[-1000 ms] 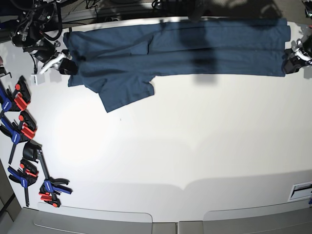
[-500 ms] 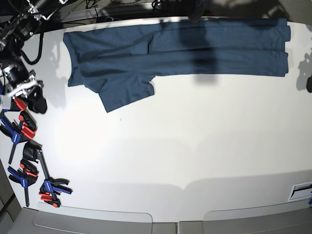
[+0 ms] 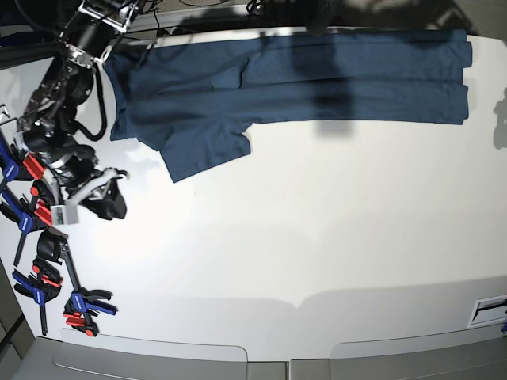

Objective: Fold the T-shirt properly
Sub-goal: 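Grasp the folded shirt end with the right gripper and fold it inward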

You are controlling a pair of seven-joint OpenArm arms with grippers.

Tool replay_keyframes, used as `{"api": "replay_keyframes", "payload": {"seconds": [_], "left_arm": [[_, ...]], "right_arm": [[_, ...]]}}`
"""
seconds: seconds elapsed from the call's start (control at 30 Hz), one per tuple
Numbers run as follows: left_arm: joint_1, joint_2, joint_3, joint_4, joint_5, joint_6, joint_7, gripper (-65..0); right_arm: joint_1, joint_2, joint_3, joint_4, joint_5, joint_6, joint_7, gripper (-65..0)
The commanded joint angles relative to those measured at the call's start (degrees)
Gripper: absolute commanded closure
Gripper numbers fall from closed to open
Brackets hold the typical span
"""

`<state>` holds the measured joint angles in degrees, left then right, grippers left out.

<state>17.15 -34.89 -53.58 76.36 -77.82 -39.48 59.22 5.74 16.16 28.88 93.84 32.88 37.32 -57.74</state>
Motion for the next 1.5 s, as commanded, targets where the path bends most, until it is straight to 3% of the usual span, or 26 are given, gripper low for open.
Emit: {"api": "replay_keyframes", "payload": {"seconds": [0.0, 0.1, 0.2, 0.27, 0.4, 0.6, 0.8, 1.3, 1.47], "left_arm": [[-0.1, -1.4, -0.5, 1.0, -1.8, -0.5, -0.9, -16.4], [-0.1, -1.4, -0.5, 1.0, -1.7, -0.5, -0.9, -16.4], [0.0, -1.4, -0.5, 1.0, -1.7, -0.5, -0.7, -16.4], [0.0, -1.4, -0.5, 1.0, -1.7, -0.5, -0.7, -16.4], [0.0, -1.4, -0.5, 1.0, -1.7, -0.5, -0.7, -16.4], [0.0, -1.4, -0.5, 1.0, -1.7, -0.5, -0.7, -16.4], [0.0, -1.1, -0.5, 1.0, -1.7, -0.5, -0.7, -16.4], [0.0, -1.1, -0.5, 1.0, -1.7, -0.5, -0.7, -16.4], [0.0, -1.1, -0.5, 1.0, -1.7, -0.5, -0.7, -16.4]], "right_arm": [[1.1, 0.5, -0.7, -0.2, -0.1, 0.1, 2.4, -15.6], [1.1, -0.4, -3.4, -4.5, -5.1, 0.0, 4.5, -18.3], [1.1, -0.4, -5.7, -10.4, -8.0, -0.6, 8.0, -32.2], [1.1, -0.4, -6.7, -14.7, -9.4, -1.8, 11.4, -36.9], [1.1, -0.4, -7.0, -22.1, -10.0, -1.8, 15.3, -37.0], [1.1, -0.5, -7.0, -26.3, -9.6, -1.8, 13.9, -37.0], [1.1, -0.5, -7.7, -26.3, -4.1, -1.7, 11.1, -37.0], [1.1, -0.5, -18.4, -26.3, -4.1, -1.8, 10.1, -36.7], [1.1, -0.5, -19.6, -26.3, -4.1, -1.8, 10.1, -28.2]]}}
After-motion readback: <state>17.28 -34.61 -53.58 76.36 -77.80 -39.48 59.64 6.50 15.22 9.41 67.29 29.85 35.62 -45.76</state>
